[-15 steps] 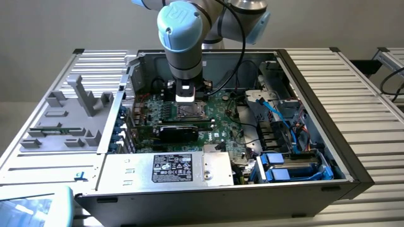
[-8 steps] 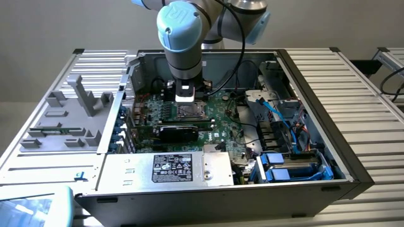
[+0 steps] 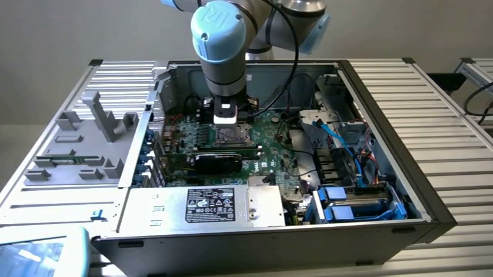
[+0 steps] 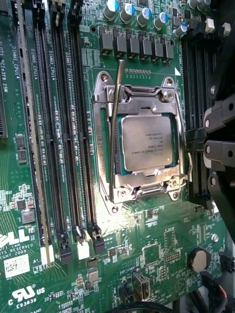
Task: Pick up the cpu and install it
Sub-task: 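Install the first cpu locking lever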
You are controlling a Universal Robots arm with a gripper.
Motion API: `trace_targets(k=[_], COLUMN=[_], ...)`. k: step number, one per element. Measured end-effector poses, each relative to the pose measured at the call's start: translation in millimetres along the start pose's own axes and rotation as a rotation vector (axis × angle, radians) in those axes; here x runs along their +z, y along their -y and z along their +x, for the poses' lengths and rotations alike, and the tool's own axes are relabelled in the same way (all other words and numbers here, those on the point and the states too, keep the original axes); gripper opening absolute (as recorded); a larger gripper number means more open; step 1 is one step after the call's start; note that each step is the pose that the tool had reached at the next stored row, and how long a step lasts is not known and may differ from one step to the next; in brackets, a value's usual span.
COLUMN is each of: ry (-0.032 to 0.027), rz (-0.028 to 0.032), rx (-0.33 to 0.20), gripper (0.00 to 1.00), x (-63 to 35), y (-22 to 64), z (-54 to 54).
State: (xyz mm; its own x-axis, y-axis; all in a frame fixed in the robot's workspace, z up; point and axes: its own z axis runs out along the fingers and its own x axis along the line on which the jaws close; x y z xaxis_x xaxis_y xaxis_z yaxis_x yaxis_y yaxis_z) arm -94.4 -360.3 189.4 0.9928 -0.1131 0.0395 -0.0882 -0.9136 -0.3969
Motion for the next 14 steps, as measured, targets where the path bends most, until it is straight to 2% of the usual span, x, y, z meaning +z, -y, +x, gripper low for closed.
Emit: trace_targets(k=[14], ry=[-0.0001], rz=[0.0013], rx=[0.000], gripper=[0.12], x=[0.5], y=[0.9], z=[-0.2])
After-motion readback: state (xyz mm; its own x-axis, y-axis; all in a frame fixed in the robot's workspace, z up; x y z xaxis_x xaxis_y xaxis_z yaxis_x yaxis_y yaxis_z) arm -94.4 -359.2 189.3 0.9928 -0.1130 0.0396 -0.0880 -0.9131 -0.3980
